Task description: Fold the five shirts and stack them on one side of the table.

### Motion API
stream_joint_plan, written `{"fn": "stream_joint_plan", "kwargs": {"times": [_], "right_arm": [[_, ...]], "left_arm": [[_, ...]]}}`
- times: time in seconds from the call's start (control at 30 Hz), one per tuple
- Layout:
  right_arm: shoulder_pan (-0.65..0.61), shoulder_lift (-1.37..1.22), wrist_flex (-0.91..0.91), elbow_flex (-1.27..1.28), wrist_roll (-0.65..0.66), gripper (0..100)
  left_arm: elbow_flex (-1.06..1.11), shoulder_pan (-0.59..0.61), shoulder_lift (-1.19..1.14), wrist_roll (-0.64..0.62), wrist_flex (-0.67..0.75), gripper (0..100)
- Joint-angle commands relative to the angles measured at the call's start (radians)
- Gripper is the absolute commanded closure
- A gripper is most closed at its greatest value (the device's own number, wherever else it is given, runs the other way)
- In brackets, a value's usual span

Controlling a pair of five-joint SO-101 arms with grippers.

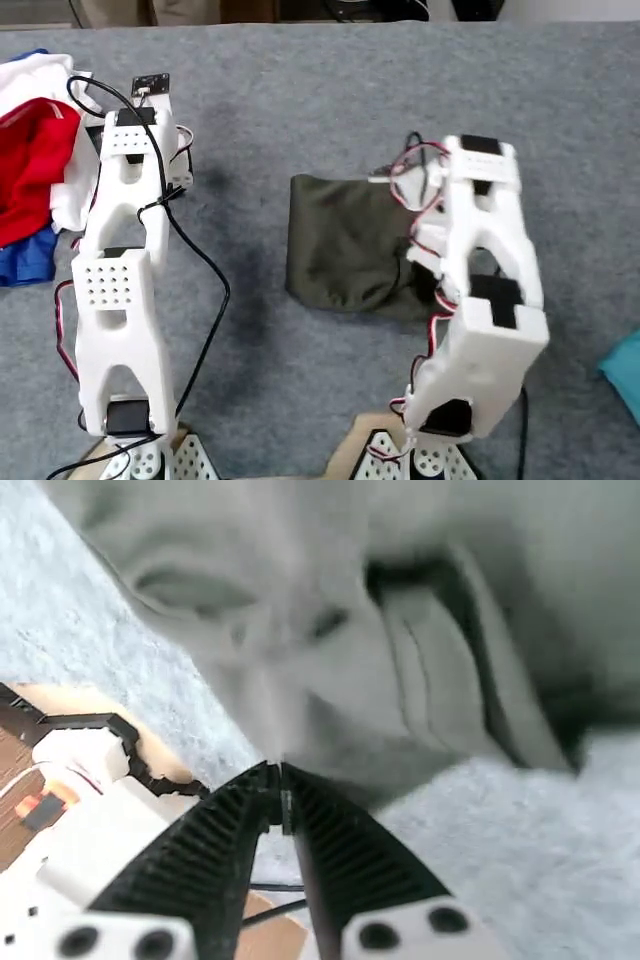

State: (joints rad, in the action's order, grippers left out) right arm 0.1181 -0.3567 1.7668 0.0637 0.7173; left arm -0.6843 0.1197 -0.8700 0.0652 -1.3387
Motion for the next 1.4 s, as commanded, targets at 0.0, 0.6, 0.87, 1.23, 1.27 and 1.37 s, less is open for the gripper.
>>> {"fn": "stream_joint_plan", "kwargs": {"times": [0.0,0.6,0.87,1.23,1.27,1.37], "right_arm": [[0.002,0.090,0.015,-0.028,0.015,99.3],[-0.271,-0.294,0.018,-0.591,0.009,99.3],[-0.177,-0.294,0.020,-0.501,0.009,99.3],[-0.068,-0.105,0.018,-0.186,0.015,99.3],[-0.051,-0.093,0.017,-0.165,0.015,99.3],[0.005,-0.074,0.015,-0.133,0.017,99.3]], "left_arm": [[-0.002,-0.038,0.031,0.005,0.029,98],[0.000,-0.046,0.031,0.005,0.029,98],[0.000,-0.046,0.031,0.005,0.031,98],[0.000,-0.046,0.031,0.005,0.049,98],[0.000,-0.046,0.031,0.005,0.049,98],[0.000,-0.046,0.031,0.005,0.049,98]]}}
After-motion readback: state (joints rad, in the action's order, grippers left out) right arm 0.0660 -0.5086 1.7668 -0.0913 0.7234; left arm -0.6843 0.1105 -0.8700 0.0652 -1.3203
